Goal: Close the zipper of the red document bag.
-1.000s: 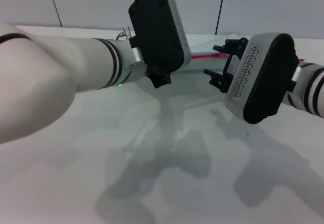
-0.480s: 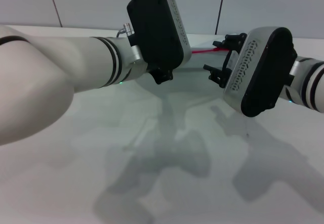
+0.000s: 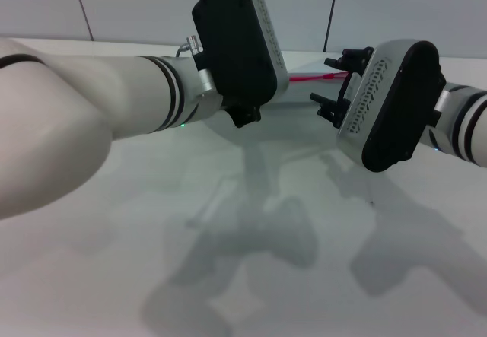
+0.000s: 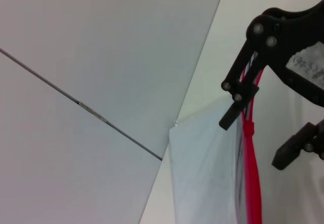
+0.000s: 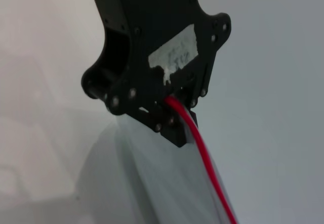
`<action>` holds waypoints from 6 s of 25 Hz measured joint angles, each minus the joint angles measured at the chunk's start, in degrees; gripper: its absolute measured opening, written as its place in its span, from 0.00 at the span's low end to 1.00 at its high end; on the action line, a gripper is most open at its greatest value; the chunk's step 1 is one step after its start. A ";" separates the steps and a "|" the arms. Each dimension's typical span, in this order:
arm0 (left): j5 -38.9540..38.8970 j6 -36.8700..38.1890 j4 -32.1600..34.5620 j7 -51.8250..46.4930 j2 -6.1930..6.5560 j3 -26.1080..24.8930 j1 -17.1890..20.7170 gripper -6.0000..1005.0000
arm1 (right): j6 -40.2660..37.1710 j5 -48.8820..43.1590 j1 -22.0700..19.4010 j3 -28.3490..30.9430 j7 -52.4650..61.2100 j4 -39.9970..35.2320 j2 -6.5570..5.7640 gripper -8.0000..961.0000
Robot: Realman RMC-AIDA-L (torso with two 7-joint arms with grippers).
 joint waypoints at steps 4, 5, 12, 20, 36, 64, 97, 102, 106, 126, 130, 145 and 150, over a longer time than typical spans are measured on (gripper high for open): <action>0.00 0.17 0.57 0.00 0.00 0.01 0.00 0.13 | 0.42 -0.93 0.03 0.01 0.05 0.06 0.00 0.40; 0.00 0.23 0.77 0.00 0.00 0.04 0.00 0.13 | 0.42 -0.93 0.03 0.01 0.05 0.06 0.00 0.40; 0.00 0.36 1.14 0.00 0.06 0.15 0.09 0.13 | 0.44 -0.94 0.11 -0.01 0.08 0.13 0.00 0.39; 0.00 0.41 0.85 0.00 0.09 0.18 0.09 0.13 | 0.44 -0.93 0.12 -0.20 0.08 0.13 0.00 0.38; 0.00 0.42 0.98 0.26 0.09 0.45 0.26 0.14 | 0.11 -0.92 0.16 -0.01 0.07 -0.37 0.00 0.14; 0.07 0.09 3.92 1.74 0.14 -0.89 2.75 0.16 | -0.01 -5.36 0.20 3.20 2.91 0.84 0.00 0.09; 0.10 -2.60 6.59 7.83 -0.07 -6.04 6.60 0.18 | 2.02 -13.87 0.20 16.41 10.84 6.17 0.02 0.15; 0.10 -9.45 4.40 7.99 -0.10 -6.53 6.24 0.18 | 2.09 -13.88 -0.40 17.91 12.40 4.74 0.14 0.18; -0.10 -15.97 2.51 8.10 -0.09 -5.29 6.22 0.18 | 2.55 -13.87 -0.39 19.47 12.97 4.61 0.18 0.20; -15.55 -68.57 -24.72 -13.72 -0.27 -2.72 11.61 0.87 | 58.85 10.27 -7.20 -4.77 27.15 22.87 0.36 0.62; -15.64 -80.40 -33.68 -19.89 -0.30 -0.96 11.40 0.87 | 74.42 20.37 -4.08 -15.24 27.12 32.82 0.45 0.61; -23.87 -87.74 -45.85 -21.37 -0.75 9.46 7.67 0.87 | 87.24 48.58 -0.41 -33.89 36.35 43.23 0.37 0.60; -26.23 -87.90 -46.26 -22.00 -0.82 10.36 6.94 0.87 | 87.21 48.79 0.59 -35.39 36.47 42.82 0.54 0.60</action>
